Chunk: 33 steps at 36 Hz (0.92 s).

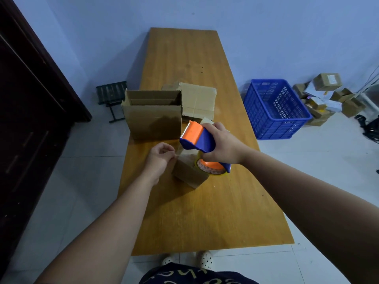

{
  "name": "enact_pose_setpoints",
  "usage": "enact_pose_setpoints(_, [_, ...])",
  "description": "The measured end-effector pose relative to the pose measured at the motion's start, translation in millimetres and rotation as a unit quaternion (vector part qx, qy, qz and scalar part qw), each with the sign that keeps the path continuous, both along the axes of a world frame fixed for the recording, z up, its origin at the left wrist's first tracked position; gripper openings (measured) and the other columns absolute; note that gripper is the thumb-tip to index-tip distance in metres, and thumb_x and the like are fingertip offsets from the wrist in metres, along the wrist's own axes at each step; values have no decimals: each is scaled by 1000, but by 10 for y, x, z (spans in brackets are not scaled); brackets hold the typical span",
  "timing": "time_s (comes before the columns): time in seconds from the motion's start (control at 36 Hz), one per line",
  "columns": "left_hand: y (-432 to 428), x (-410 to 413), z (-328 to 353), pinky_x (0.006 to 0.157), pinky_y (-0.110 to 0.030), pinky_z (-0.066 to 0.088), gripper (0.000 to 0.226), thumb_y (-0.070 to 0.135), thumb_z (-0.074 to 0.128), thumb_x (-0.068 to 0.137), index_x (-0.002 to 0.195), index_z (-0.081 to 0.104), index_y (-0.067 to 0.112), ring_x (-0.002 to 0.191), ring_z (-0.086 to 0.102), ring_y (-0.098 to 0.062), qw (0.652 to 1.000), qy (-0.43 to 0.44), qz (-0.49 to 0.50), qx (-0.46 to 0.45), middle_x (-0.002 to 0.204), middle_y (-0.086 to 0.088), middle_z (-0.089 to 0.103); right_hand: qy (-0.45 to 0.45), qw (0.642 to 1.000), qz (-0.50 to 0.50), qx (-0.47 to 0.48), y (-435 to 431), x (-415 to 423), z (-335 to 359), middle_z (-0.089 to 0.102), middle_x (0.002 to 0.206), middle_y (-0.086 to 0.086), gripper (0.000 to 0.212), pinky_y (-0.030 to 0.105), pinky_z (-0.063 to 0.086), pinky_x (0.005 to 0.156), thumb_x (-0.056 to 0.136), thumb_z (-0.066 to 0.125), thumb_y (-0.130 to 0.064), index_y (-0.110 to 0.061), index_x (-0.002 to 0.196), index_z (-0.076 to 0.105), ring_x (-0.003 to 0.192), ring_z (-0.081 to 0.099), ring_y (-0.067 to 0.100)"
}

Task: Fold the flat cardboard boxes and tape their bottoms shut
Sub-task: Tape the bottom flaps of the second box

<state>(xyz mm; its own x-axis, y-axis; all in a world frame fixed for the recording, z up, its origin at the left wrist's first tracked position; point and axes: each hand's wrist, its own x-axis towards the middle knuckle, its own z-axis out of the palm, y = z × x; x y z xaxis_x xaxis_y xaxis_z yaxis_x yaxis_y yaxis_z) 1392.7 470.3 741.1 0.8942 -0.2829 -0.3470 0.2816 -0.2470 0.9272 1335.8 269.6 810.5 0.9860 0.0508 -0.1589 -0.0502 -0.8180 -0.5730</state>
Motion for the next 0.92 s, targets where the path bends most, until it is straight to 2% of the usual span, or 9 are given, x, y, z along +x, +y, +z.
enact_pose_setpoints(0.08, [36, 13, -1, 96, -42, 51, 10, 10, 56, 93, 90, 59, 19, 99, 65, -24, 1000, 12, 3, -5, 102, -9, 64, -1, 999, 18, -27, 30, 23, 9, 35, 129, 0, 86, 29, 39, 87, 76, 76, -41, -31, 143, 24, 107, 43, 16])
enact_pose_setpoints(0.14, [72, 26, 1, 96, -45, 51, 11, 11, 55, 94, 91, 59, 20, 99, 65, -25, 1000, 8, -3, 4, 103, -8, 63, -1, 998, 23, -51, 40, 38, 17, 36, 129, 0, 88, 31, 34, 92, 76, 75, -49, -32, 143, 22, 108, 40, 16])
enact_pose_setpoints(0.25, [171, 53, 7, 96, -48, 50, 12, 11, 57, 93, 92, 59, 22, 100, 64, -25, 999, -3, -43, 21, 99, -8, 65, 14, 994, 40, -100, 21, 97, 30, 41, 131, 0, 95, 42, 25, 104, 72, 73, -60, -36, 144, 16, 117, 42, 19])
enact_pose_setpoints(0.42, [246, 54, 70, 85, -38, 48, 18, 10, 61, 91, 95, 57, 26, 98, 60, -23, 993, -28, -107, 37, 95, -4, 64, 28, 990, 64, -125, 55, 178, 77, 52, 123, -2, 87, 42, 26, 100, 77, 74, -48, -32, 143, 20, 111, 49, 17])
enact_pose_setpoints(0.53, [283, 78, 98, 89, -43, 49, 22, 5, 59, 91, 96, 57, 27, 99, 60, -28, 994, -22, -104, 34, 95, -12, 63, 14, 993, 48, -108, 83, 213, 32, 51, 121, -2, 82, 41, 28, 98, 77, 73, -46, -31, 141, 24, 109, 50, 18])
enact_pose_setpoints(0.61, [318, 82, 97, 87, -39, 49, 23, 4, 58, 91, 98, 57, 27, 95, 60, -28, 993, -12, -109, 33, 98, -17, 63, 10, 995, 41, -85, 94, 239, 13, 51, 121, -3, 78, 43, 30, 99, 77, 73, -44, -31, 139, 26, 109, 50, 18])
enact_pose_setpoints(0.75, [362, 60, 75, 81, -35, 49, 26, 3, 55, 93, 100, 57, 27, 87, 57, -22, 991, 16, -131, 25, 89, -7, 61, 35, 995, 49, -79, 86, 328, 35, 52, 116, -4, 75, 46, 34, 98, 77, 73, -42, -31, 136, 28, 105, 51, 17])
enact_pose_setpoints(0.83, [393, 76, 66, 78, -33, 49, 26, 2, 54, 93, 102, 56, 26, 84, 57, -20, 991, 33, -129, 17, 87, -5, 60, 37, 996, 50, -70, 108, 367, 32, 52, 113, -5, 71, 43, 34, 95, 78, 73, -40, -30, 133, 31, 103, 51, 16])
enact_pose_setpoints(0.92, [433, 97, 49, 78, -33, 49, 25, 2, 54, 93, 101, 54, 25, 83, 57, -21, 991, 42, -123, 17, 85, -5, 59, 42, 997, 51, -50, 130, 389, 16, 52, 111, -4, 67, 35, 37, 85, 79, 74, -37, -28, 131, 34, 100, 51, 15])
